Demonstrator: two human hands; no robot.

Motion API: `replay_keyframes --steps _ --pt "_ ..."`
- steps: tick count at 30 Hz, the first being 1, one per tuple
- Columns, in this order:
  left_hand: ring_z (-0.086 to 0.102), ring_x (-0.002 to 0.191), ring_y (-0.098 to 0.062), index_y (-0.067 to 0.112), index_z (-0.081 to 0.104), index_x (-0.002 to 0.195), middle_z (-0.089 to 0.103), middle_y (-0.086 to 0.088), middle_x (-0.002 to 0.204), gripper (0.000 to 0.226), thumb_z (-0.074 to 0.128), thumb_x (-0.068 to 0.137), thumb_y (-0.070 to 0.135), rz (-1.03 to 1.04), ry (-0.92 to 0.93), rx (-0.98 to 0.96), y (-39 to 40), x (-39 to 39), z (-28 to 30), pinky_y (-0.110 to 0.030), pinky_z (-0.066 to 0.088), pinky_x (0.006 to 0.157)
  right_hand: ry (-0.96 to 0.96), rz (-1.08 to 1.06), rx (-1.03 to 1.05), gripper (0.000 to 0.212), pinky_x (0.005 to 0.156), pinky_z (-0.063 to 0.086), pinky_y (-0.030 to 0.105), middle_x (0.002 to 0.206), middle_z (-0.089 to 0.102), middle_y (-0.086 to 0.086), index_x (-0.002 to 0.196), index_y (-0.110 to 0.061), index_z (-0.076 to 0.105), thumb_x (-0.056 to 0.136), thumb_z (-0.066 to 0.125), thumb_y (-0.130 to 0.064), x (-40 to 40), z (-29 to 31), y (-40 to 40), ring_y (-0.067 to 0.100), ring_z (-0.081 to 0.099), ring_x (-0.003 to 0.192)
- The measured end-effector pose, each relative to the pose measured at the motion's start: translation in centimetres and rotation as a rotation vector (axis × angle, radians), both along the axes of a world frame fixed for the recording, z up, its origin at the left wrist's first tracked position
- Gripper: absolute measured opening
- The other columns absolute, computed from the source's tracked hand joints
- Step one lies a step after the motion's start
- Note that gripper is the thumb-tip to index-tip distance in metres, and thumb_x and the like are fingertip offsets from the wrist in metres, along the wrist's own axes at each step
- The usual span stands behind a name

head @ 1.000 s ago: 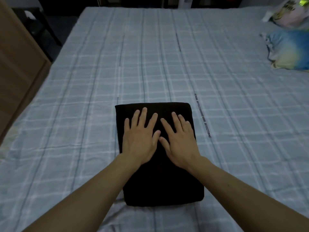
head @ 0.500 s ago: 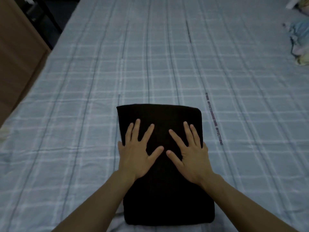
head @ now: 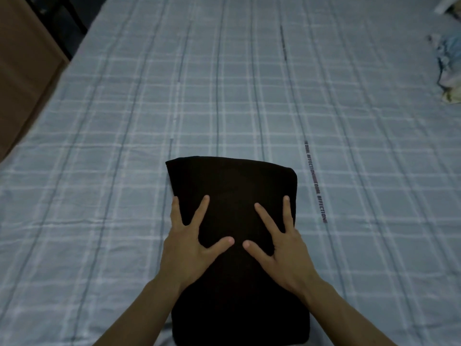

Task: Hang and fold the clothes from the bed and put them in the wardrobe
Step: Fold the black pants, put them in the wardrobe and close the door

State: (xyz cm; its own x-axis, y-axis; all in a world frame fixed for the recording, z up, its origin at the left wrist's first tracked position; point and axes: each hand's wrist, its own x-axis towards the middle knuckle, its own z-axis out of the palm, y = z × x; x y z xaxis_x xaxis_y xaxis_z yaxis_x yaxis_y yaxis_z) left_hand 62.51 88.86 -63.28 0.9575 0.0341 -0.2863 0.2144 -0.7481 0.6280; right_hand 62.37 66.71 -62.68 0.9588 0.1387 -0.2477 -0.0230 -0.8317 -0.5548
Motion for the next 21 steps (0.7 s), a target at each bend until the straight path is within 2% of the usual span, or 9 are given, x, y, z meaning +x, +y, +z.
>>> replay_keyframes --steps 5,10,13,15,17,19,21 --pt "0.022 0.148 -0.022 0.07 0.0 0.141 -0.022 0.01 0.161 0.117 0.067 0.047 0.089 0.012 0.074 -0.096 -0.4 0.3 0.1 -0.033 0.035 0.108 0.033 0.032 0.109 0.096 0.103 0.049 0.038 0.154 -0.037 -0.02 0.143 -0.068 0.005 0.064 0.055 -0.089 0.4 -0.1 -0.8 0.023 0.043 0.136" --pt "0.018 0.149 -0.017 0.063 0.009 0.146 -0.013 0.007 0.164 0.116 0.075 0.052 0.077 0.037 0.062 -0.15 -0.7 0.8 0.2 -0.029 0.03 0.109 0.032 -0.004 0.141 0.107 0.108 0.044 0.044 0.153 -0.039 -0.021 0.145 -0.065 0.008 0.056 0.063 -0.089 0.6 -0.3 0.0 0.025 0.035 0.142" --pt "0.017 0.149 -0.017 0.062 0.012 0.147 -0.006 0.006 0.164 0.114 0.081 0.055 0.07 0.048 0.039 -0.192 -1.0 0.8 0.3 -0.028 0.026 0.109 0.044 -0.006 0.171 0.106 0.106 0.04 0.029 0.155 -0.034 -0.021 0.145 -0.064 0.011 0.059 0.07 -0.081 0.8 0.1 -0.3 0.02 0.032 0.143" --pt "0.016 0.149 -0.017 0.061 0.014 0.147 -0.001 0.004 0.165 0.114 0.084 0.058 0.064 0.055 0.009 -0.209 -1.2 0.7 0.6 -0.029 0.025 0.11 0.039 -0.008 0.188 0.105 0.1 0.035 0.022 0.158 -0.029 -0.019 0.145 -0.062 0.014 0.06 0.075 -0.074 0.8 0.5 -0.3 0.017 0.03 0.144" --pt "0.017 0.149 -0.015 0.054 0.018 0.15 0.007 0.001 0.165 0.114 0.087 0.059 0.058 0.069 -0.015 -0.232 -1.1 0.3 1.4 -0.033 0.021 0.117 0.043 0.002 0.184 0.106 0.099 0.034 0.022 0.159 -0.026 -0.016 0.146 -0.06 0.016 0.062 0.078 -0.069 0.7 1.4 0.1 0.018 0.03 0.144" --pt "0.02 0.149 -0.013 0.044 0.023 0.153 0.015 0.001 0.163 0.114 0.089 0.06 0.05 0.088 -0.018 -0.267 -0.7 -0.5 2.9 -0.042 0.028 0.121 0.064 0.014 0.183 0.106 0.1 0.035 0.023 0.16 -0.024 -0.014 0.147 -0.058 0.017 0.063 0.081 -0.063 0.1 3.0 0.7 0.019 0.032 0.143" --pt "0.022 0.148 -0.011 0.042 0.026 0.153 0.019 0.002 0.163 0.114 0.09 0.059 0.049 0.111 -0.017 -0.279 0.0 -1.8 5.1 -0.043 0.032 0.119 0.075 0.035 0.187 0.105 0.101 0.036 0.023 0.161 -0.024 -0.013 0.146 -0.058 0.019 0.064 0.083 -0.06 -0.6 5.3 1.3 0.02 0.034 0.142"
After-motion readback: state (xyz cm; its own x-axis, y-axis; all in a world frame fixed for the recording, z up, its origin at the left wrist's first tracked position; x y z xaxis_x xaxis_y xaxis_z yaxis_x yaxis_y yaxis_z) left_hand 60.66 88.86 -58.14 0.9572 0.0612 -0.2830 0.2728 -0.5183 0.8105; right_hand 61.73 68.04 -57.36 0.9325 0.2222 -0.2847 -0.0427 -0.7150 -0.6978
